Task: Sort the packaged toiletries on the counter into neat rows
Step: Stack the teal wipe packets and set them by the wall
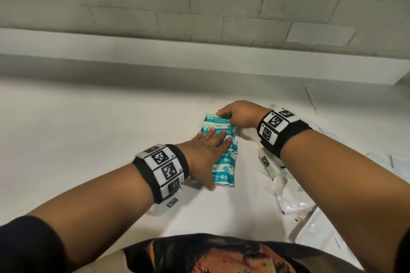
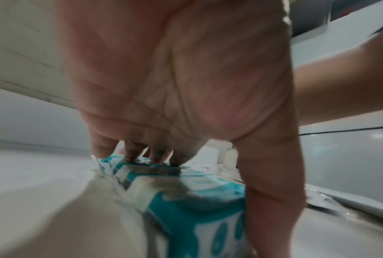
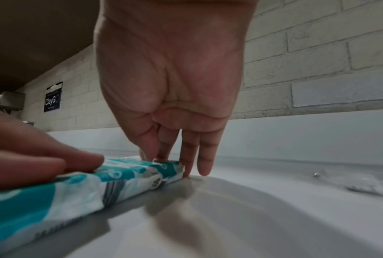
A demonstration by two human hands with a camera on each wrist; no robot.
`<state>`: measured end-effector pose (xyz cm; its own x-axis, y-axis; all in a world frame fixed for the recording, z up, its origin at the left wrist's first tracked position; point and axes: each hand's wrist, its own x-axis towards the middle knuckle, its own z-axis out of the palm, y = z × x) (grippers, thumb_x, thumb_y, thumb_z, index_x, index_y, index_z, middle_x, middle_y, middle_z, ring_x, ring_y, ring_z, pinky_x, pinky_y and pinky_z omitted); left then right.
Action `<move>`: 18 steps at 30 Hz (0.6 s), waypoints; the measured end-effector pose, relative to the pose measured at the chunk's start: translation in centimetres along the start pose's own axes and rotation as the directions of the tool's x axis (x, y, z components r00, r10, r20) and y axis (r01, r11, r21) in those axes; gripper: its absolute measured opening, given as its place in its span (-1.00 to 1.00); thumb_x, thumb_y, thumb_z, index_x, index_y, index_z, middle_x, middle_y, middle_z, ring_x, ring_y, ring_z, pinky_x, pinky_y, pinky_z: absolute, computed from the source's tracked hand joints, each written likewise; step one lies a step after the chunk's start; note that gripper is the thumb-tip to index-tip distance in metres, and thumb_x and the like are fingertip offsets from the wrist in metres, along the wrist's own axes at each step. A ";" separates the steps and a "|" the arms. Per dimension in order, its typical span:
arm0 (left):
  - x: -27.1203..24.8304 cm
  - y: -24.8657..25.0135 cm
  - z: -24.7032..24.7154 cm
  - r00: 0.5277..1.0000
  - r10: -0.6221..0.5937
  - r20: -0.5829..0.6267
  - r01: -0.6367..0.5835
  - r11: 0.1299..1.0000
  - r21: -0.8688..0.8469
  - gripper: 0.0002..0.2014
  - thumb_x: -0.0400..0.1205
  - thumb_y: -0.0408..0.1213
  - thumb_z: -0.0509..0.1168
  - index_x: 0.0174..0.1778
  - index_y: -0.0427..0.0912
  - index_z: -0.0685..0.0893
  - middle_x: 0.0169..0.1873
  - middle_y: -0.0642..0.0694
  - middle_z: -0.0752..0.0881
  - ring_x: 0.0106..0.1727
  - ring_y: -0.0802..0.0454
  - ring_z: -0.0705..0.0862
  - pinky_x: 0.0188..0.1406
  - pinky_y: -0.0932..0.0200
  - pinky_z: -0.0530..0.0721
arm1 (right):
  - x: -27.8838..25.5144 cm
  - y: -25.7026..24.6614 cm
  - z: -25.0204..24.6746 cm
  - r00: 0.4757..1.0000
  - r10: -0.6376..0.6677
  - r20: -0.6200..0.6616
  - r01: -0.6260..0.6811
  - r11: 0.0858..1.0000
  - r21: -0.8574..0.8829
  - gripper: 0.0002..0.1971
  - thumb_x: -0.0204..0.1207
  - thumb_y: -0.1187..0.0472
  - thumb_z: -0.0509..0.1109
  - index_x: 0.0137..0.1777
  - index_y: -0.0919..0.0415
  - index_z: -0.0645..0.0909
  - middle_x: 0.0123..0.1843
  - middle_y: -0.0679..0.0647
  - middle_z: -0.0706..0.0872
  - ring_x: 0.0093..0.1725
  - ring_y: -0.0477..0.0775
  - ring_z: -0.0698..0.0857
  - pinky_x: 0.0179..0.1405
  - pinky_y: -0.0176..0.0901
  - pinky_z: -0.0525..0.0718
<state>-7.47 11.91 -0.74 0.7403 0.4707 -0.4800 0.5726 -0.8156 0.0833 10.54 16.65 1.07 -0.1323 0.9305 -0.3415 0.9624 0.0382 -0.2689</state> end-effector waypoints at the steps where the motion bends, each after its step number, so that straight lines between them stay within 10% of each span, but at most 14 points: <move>1: 0.1 0.0 0.1 1.000 0.005 -0.023 -0.005 1.000 0.001 0.21 0.38 0.19 0.45 0.67 -0.09 -0.30 0.68 -0.10 -0.32 0.67 -0.18 -0.34 0.68 -0.17 -0.15 | 0.1 0.0 0.1 1.000 -0.004 -0.001 0.004 1.000 -0.015 -0.51 0.58 0.34 0.29 0.51 0.05 0.49 0.53 -0.05 0.52 0.48 0.03 0.49 0.50 -0.08 0.42; 12: 5.1 -2.7 -3.6 0.959 -0.070 -0.275 0.070 0.997 -0.009 -0.17 0.53 0.00 0.35 0.65 -0.22 0.16 0.67 -0.21 0.13 0.65 -0.21 0.16 0.57 -0.19 0.23 | 5.1 1.9 -1.8 0.996 0.015 -0.088 -0.036 0.968 -0.250 -0.59 0.51 0.26 0.29 0.36 0.04 0.55 0.33 0.10 0.61 0.18 0.18 0.61 0.12 0.00 0.62; 18: 9.2 -5.6 -5.6 0.937 -0.185 -0.297 0.159 0.981 -0.108 -0.28 0.58 -0.20 0.31 0.63 -0.22 0.17 0.64 -0.20 0.17 0.65 -0.24 0.16 0.48 -0.27 0.39 | 9.3 3.7 -4.3 0.998 0.064 0.017 -0.062 0.992 -0.114 -0.51 0.73 0.27 0.07 0.65 0.15 0.20 0.67 0.14 0.25 0.51 0.24 0.44 0.45 0.01 0.43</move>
<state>-1.85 22.66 -0.74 0.6925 0.6916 -0.2052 0.7177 -0.6892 0.0992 13.83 27.05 0.74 -0.0740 0.9248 -0.3733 0.9895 0.0216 -0.1427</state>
